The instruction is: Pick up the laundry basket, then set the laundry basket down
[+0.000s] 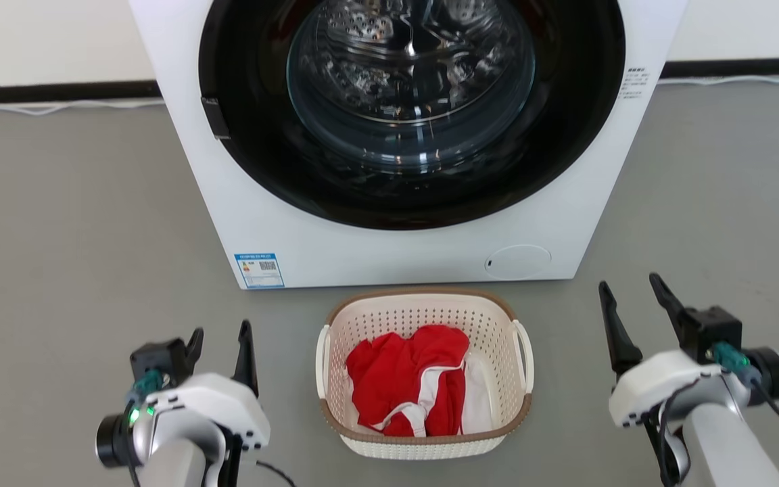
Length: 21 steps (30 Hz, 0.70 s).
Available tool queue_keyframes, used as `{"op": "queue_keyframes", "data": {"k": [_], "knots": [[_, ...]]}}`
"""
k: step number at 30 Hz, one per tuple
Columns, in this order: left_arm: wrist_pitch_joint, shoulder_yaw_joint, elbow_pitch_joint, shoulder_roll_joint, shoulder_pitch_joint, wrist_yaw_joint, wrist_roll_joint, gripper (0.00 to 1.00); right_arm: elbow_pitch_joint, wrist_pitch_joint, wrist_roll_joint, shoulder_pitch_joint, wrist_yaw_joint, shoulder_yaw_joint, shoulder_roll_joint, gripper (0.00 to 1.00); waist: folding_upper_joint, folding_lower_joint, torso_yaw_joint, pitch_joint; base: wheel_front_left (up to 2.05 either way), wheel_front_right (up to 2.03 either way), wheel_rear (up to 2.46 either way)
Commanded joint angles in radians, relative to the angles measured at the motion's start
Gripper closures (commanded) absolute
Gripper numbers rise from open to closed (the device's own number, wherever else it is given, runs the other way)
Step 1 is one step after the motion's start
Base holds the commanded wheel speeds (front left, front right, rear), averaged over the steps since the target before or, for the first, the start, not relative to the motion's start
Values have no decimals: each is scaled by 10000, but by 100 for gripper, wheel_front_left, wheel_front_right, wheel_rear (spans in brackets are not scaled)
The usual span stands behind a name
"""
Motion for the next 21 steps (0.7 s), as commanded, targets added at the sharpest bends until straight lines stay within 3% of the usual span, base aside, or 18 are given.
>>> {"op": "queue_keyframes", "data": {"k": [1,21], "knots": [[-61,412,-410,162,157,-75,108,0,-439,-137,-20,214,60,139,33,0,-1,0,-22,-146,0,0,0],[-61,1277,-1795,65,1783,-111,440,0,-1556,-61,-171,1880,60,-256,133,0,-1,0,-66,-696,0,0,0]]}}
